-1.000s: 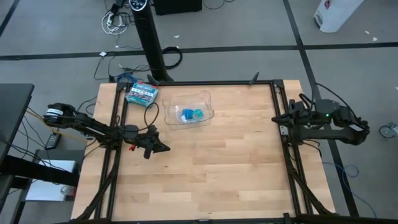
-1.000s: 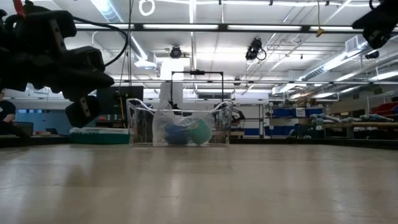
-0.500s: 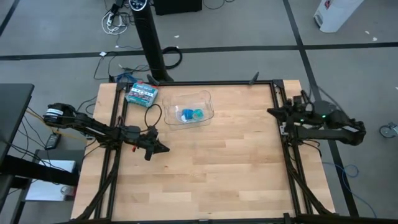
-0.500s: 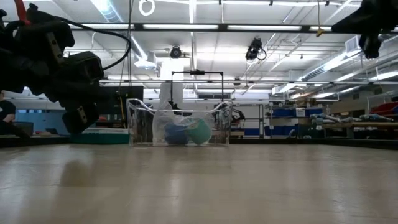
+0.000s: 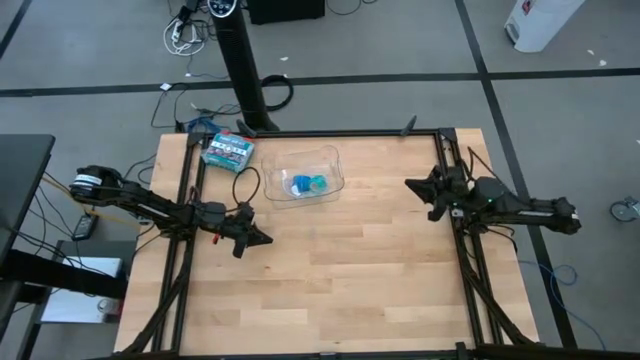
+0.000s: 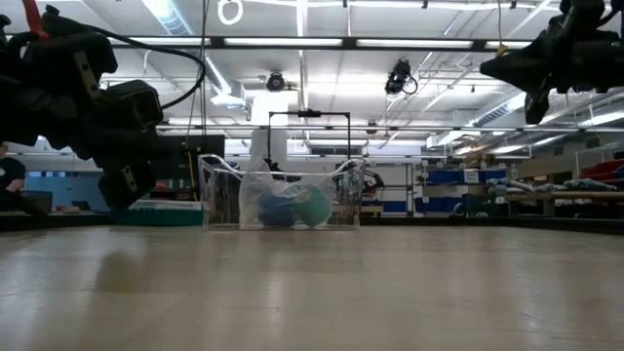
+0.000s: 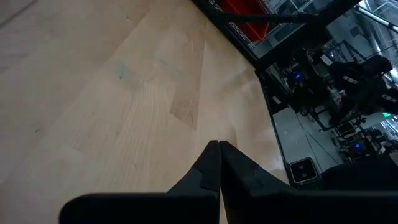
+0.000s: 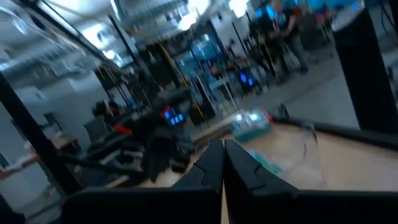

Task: Roll bandage
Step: Return to Home Position

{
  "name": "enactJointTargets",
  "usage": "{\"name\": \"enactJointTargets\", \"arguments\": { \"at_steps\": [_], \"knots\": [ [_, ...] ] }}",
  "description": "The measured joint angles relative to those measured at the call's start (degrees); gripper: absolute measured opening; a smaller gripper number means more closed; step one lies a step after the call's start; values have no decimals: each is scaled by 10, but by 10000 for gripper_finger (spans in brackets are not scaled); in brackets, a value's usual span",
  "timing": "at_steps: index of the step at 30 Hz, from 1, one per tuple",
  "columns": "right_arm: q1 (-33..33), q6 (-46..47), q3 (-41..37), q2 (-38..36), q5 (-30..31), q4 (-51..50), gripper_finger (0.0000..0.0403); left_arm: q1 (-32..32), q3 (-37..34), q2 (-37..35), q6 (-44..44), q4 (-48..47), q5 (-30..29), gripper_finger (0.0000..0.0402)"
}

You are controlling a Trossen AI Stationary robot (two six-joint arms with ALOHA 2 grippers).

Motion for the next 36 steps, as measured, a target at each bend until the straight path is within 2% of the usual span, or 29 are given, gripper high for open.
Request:
{"name": "enactJointTargets", "arguments": {
  "at_steps": [3,5,14,22,29,36],
  "knots": [
    [0,-18,-45,0,0,104,6,0,0,0,0,1,0,5],
    [0,-22,-54,0,0,138,4,0,0,0,0,1,0,6],
    [0,-8,-55,1,-33,141,3,0,6,0,0,3,0,6],
    [0,0,-55,5,-34,116,1,0,8,0,0,4,0,6],
    [0,-45,-55,5,-46,95,0,0,8,0,0,4,0,6],
    [0,-49,-55,5,-36,130,2,0,9,0,0,4,0,6]
  ]
}}
